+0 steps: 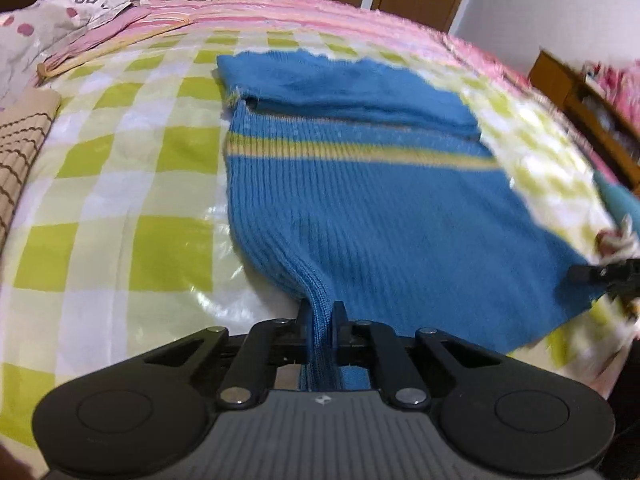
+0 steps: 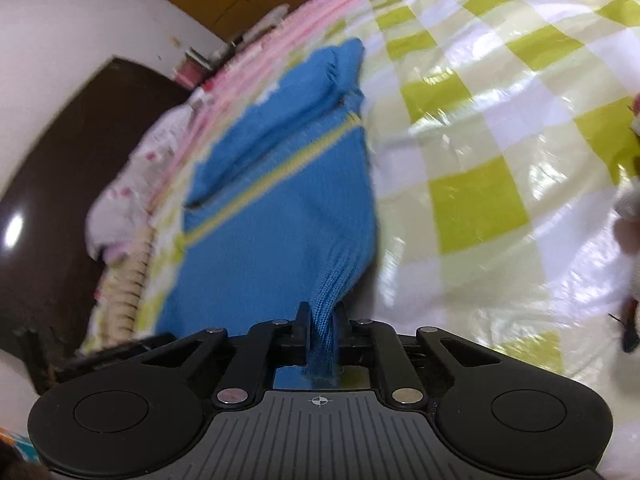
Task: Fold small clothes
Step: 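Grasp the hem with the right tool while the left tool grasps the hem, then lift the hem with both tools and fold it over toward the collar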
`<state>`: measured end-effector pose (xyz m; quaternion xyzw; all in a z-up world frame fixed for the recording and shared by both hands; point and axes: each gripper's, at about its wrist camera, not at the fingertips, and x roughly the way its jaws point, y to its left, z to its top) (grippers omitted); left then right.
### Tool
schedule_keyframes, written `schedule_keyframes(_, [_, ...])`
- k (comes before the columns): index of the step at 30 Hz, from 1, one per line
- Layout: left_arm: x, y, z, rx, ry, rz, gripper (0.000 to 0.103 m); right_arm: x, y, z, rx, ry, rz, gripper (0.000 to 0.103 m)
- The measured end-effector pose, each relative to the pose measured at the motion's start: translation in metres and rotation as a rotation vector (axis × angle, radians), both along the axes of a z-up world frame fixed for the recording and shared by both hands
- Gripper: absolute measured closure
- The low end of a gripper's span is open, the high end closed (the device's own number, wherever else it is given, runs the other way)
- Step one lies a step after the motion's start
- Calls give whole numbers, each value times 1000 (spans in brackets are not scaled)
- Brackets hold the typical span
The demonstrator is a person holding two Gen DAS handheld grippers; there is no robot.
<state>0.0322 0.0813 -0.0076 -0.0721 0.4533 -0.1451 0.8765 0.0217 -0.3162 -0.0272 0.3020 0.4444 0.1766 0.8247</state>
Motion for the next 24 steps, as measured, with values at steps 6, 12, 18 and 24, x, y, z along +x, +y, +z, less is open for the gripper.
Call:
schedule_keyframes(6, [26, 15, 26, -158, -67, 46, 89, 21, -5, 31, 145, -112, -47, 94])
schedule_keyframes(12, [83, 34, 50, -274, -155, 125, 89, 77, -7, 59, 203, -199, -98, 94])
schedule_keyframes(18, [151, 39, 56, -243, -206, 178, 89, 153, -6, 62, 221, -200, -169, 94])
schedule_keyframes(24, [208, 43, 34, -199, -175, 254, 89, 226, 3, 40, 194, -141, -247, 94])
